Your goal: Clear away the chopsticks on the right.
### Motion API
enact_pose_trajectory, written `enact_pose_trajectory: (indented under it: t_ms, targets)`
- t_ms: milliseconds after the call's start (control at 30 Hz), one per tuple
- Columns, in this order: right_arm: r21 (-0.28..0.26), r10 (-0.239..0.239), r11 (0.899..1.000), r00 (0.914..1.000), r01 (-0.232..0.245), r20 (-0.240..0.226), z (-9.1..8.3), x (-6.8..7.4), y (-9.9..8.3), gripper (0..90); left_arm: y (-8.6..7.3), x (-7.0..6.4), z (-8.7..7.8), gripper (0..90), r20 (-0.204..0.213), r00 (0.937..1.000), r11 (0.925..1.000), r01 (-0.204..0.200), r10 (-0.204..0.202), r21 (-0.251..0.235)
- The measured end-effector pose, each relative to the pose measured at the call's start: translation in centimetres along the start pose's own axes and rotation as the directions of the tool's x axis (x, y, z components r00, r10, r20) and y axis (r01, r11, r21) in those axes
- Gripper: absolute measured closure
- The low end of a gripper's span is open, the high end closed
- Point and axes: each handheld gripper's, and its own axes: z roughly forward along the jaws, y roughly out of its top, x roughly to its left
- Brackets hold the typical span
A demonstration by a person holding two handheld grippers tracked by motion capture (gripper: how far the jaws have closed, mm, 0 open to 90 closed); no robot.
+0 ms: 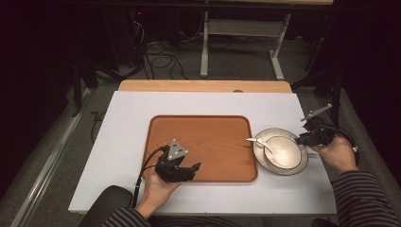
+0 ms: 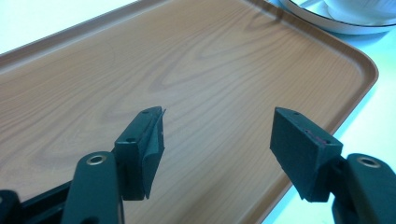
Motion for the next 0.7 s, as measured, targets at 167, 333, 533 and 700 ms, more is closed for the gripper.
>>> enact_pose_trajectory:
  t_ms: [167,333,533,700]
  targets:
    - [0.001,-0.009,1.000,0.9999,0.009,-0.008,0.2,0.1,0.3,69.8,0.0,0.0,0.0,35.5,-0.002,1.0000,1.0000,0.000,0.000,-0.001]
    - [0.018,-0.013,1.000,0.9997,0.013,-0.022,0.5,0.2,0.7,69.8,0.0,0.0,0.0,35.5,-0.002,1.0000,1.0000,-0.002,0.002,0.002]
    - [0.033,-0.016,0.999,0.9992,0.017,-0.036,0.8,0.2,1.2,69.9,0.0,0.1,0.0,35.5,-0.003,1.0000,1.0000,-0.001,0.001,0.001]
    - [0.049,-0.009,0.999,0.9988,0.012,-0.049,1.0,0.1,1.5,70.5,0.0,0.1,0.0,35.5,-0.005,1.0000,1.0000,-0.002,0.002,0.001]
